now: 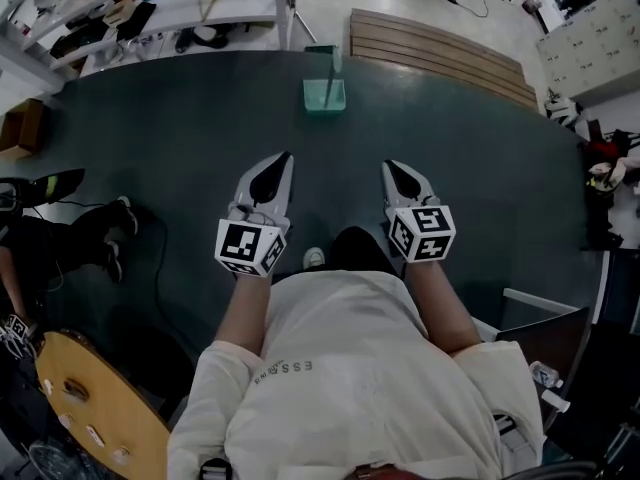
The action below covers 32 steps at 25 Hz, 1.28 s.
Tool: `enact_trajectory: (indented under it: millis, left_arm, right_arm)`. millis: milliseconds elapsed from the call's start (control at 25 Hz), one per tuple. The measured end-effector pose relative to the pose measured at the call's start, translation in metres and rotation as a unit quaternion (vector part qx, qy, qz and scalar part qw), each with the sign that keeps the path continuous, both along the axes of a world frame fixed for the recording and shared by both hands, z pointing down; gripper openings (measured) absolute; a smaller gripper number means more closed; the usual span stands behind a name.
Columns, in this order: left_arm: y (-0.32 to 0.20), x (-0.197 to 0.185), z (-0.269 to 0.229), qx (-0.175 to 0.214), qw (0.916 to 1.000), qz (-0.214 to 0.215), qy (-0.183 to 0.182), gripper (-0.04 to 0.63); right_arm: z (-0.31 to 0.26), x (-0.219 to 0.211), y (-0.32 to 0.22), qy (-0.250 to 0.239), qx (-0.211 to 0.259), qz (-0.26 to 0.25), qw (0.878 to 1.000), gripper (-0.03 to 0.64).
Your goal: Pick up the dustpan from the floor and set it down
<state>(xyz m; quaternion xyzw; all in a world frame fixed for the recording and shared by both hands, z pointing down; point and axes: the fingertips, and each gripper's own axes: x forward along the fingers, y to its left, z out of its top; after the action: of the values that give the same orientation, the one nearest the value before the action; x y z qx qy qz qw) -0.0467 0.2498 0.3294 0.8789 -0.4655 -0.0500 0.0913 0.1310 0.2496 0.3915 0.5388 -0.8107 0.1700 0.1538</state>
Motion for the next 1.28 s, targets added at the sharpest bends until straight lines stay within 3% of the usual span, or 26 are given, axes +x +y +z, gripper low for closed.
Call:
enact_trajectory:
  millis: [400,920,1280]
  left_arm:
    - [-0.059,-0.003,0.03,-0.031,0.9994,-0.01,-0.009,0.014]
    - [-0.269,-0.02,0.041,-0.047,0.9984,-0.023,-0.022,0.014]
    - [-0.378,-0.027,0.053,-0.063,0.997,-0.039,-0.019,0.014]
  right_arm:
    - [0.038,-0.002,-0.058,-0.011,-0.049,-0.017,0.999,-0.008]
    - [0.061,0.002,-0.282,-0.001,-0.069,0.018,0.997,-0.008]
    - [0.088,-0.008,-0.388,0.026,-0.102,0.005,0.994,-0.008]
